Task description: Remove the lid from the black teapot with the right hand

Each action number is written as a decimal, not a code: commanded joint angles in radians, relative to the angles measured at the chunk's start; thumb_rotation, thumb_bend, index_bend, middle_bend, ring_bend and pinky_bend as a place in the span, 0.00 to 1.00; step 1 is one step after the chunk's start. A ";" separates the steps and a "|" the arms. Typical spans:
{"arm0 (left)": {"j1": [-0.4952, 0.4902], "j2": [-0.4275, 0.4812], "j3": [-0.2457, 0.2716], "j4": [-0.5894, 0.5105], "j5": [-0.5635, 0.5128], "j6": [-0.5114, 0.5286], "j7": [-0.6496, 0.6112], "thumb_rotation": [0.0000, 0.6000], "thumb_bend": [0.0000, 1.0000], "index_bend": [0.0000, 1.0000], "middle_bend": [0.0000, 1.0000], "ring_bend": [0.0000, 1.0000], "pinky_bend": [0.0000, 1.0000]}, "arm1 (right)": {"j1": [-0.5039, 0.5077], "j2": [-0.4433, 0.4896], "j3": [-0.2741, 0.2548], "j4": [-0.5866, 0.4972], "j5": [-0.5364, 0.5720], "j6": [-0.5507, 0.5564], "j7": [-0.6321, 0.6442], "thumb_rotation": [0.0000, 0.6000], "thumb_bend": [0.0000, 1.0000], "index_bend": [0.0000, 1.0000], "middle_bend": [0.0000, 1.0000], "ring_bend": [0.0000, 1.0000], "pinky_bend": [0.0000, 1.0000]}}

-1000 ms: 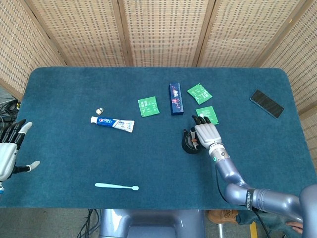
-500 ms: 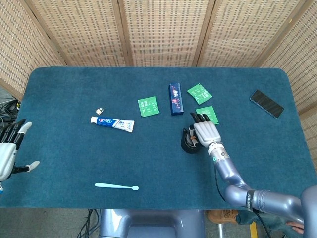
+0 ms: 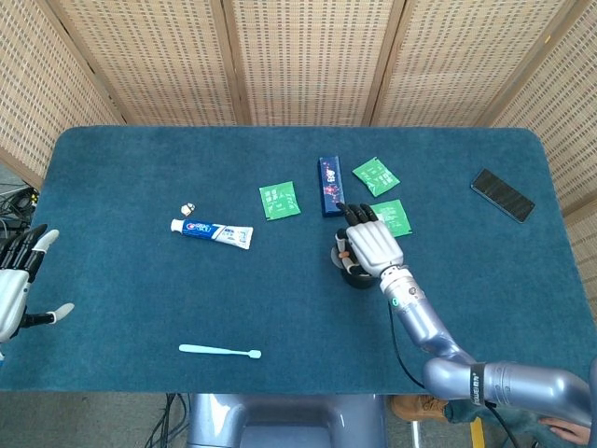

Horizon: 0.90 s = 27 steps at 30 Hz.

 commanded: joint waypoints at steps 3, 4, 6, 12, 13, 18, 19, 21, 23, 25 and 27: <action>0.001 0.001 0.001 0.001 0.003 0.002 -0.005 1.00 0.00 0.00 0.00 0.00 0.00 | 0.062 -0.082 -0.023 0.021 0.053 -0.002 -0.106 1.00 0.61 0.70 0.00 0.00 0.00; 0.002 0.002 0.001 0.002 0.003 0.003 -0.006 1.00 0.00 0.00 0.00 0.00 0.00 | 0.071 -0.099 -0.027 0.030 0.064 -0.001 -0.122 1.00 0.61 0.70 0.00 0.00 0.00; 0.001 0.002 0.001 0.004 0.003 0.001 -0.011 1.00 0.00 0.00 0.00 0.00 0.00 | 0.090 -0.141 -0.037 0.053 0.093 0.002 -0.158 1.00 0.61 0.70 0.00 0.00 0.00; 0.000 0.007 -0.002 0.010 -0.003 -0.002 -0.027 1.00 0.00 0.00 0.00 0.00 0.00 | 0.132 -0.263 -0.070 0.150 0.153 0.014 -0.244 1.00 0.61 0.70 0.00 0.00 0.00; 0.000 0.007 -0.002 0.010 -0.003 -0.002 -0.029 1.00 0.00 0.00 0.00 0.00 0.00 | 0.135 -0.278 -0.073 0.164 0.158 0.014 -0.250 1.00 0.61 0.70 0.00 0.00 0.00; 0.000 0.012 -0.002 0.013 -0.004 -0.008 -0.044 1.00 0.00 0.00 0.00 0.00 0.00 | 0.142 -0.342 -0.087 0.243 0.167 0.014 -0.265 1.00 0.61 0.70 0.00 0.00 0.00; 0.000 0.012 -0.002 0.014 -0.004 -0.009 -0.046 1.00 0.00 0.00 0.00 0.00 0.00 | 0.143 -0.348 -0.086 0.254 0.166 0.014 -0.265 1.00 0.59 0.68 0.00 0.00 0.00; -0.001 0.013 -0.003 0.016 -0.004 -0.009 -0.052 1.00 0.00 0.00 0.00 0.00 0.00 | 0.143 -0.361 -0.085 0.275 0.168 0.012 -0.262 1.00 0.51 0.56 0.00 0.00 0.00; -0.002 0.014 -0.003 0.017 -0.005 -0.012 -0.054 1.00 0.00 0.00 0.00 0.00 0.00 | 0.142 -0.364 -0.087 0.284 0.183 -0.001 -0.266 1.00 0.30 0.31 0.00 0.00 0.00; -0.003 0.014 -0.002 0.018 -0.005 -0.015 -0.054 1.00 0.00 0.00 0.00 0.00 0.00 | 0.145 -0.357 -0.089 0.279 0.206 -0.018 -0.278 1.00 0.19 0.18 0.00 0.00 0.00; -0.005 0.013 -0.003 0.020 -0.007 -0.018 -0.054 1.00 0.00 0.00 0.00 0.00 0.00 | 0.148 -0.344 -0.084 0.260 0.223 -0.019 -0.287 1.00 0.17 0.14 0.00 0.00 0.00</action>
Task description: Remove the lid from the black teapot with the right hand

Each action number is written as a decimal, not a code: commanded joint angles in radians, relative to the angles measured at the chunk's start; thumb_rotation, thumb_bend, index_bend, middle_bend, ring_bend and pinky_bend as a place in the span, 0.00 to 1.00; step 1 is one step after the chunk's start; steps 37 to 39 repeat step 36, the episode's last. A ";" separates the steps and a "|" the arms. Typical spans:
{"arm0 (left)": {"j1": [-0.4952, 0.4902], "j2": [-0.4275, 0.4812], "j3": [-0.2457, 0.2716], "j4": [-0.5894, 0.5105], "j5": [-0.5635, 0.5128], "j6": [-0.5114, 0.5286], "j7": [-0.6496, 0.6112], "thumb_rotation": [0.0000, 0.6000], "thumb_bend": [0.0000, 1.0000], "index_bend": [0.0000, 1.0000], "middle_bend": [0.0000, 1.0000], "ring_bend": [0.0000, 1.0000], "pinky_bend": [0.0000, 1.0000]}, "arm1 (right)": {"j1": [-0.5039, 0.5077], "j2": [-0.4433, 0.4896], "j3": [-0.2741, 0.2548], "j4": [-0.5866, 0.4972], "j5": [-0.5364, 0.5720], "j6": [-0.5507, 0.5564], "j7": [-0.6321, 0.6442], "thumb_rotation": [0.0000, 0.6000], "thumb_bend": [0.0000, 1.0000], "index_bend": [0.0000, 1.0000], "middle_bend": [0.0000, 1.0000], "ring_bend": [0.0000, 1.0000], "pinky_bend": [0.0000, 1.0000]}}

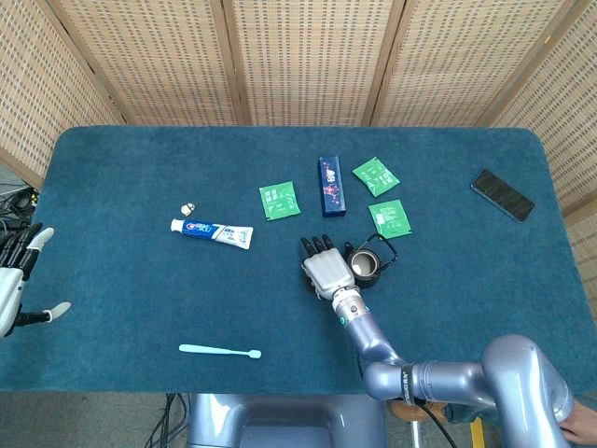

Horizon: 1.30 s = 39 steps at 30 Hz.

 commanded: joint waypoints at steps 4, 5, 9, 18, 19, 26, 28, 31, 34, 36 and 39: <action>-0.001 0.000 -0.001 -0.002 0.001 0.001 -0.001 1.00 0.00 0.00 0.00 0.00 0.00 | -0.006 0.076 0.022 -0.118 0.002 0.034 -0.009 1.00 0.17 0.13 0.00 0.00 0.00; 0.000 0.001 0.000 -0.003 0.004 0.003 -0.001 1.00 0.00 0.00 0.00 0.00 0.00 | -0.010 0.094 0.024 -0.146 -0.007 0.045 -0.006 1.00 0.17 0.13 0.00 0.00 0.00; 0.007 0.001 0.007 -0.008 0.021 0.016 -0.001 1.00 0.00 0.00 0.00 0.00 0.00 | -0.046 0.202 0.042 -0.301 -0.073 0.115 0.022 1.00 0.17 0.13 0.00 0.00 0.00; 0.053 0.002 0.044 -0.012 0.098 0.082 -0.013 1.00 0.00 0.00 0.00 0.00 0.00 | -0.238 0.534 -0.049 -0.554 -0.379 0.266 0.176 1.00 0.11 0.12 0.00 0.00 0.00; 0.059 0.001 0.050 -0.010 0.108 0.091 -0.015 1.00 0.00 0.00 0.00 0.00 0.00 | -0.274 0.571 -0.069 -0.553 -0.433 0.288 0.221 1.00 0.09 0.12 0.00 0.00 0.00; 0.099 -0.012 0.075 0.001 0.154 0.146 -0.018 1.00 0.00 0.00 0.00 0.00 0.00 | -0.446 0.681 -0.169 -0.456 -0.686 0.411 0.468 1.00 0.00 0.07 0.00 0.00 0.00; 0.111 -0.019 0.081 0.002 0.162 0.163 -0.011 1.00 0.00 0.00 0.00 0.00 0.00 | -0.494 0.688 -0.193 -0.421 -0.730 0.452 0.517 1.00 0.00 0.06 0.00 0.00 0.00; 0.125 -0.028 0.090 0.003 0.177 0.182 -0.006 1.00 0.00 0.00 0.00 0.00 0.00 | -0.554 0.682 -0.221 -0.372 -0.787 0.506 0.570 1.00 0.00 0.05 0.00 0.00 0.00; 0.136 -0.034 0.097 0.010 0.189 0.194 -0.005 1.00 0.00 0.00 0.00 0.00 0.00 | -0.605 0.665 -0.241 -0.314 -0.833 0.551 0.601 1.00 0.00 0.05 0.00 0.00 0.00; 0.139 -0.036 0.098 0.014 0.192 0.198 -0.007 1.00 0.00 0.00 0.00 0.00 0.00 | -0.625 0.657 -0.245 -0.286 -0.852 0.568 0.612 1.00 0.00 0.05 0.00 0.00 0.00; 0.139 -0.036 0.098 0.014 0.192 0.198 -0.007 1.00 0.00 0.00 0.00 0.00 0.00 | -0.625 0.657 -0.245 -0.286 -0.852 0.568 0.612 1.00 0.00 0.05 0.00 0.00 0.00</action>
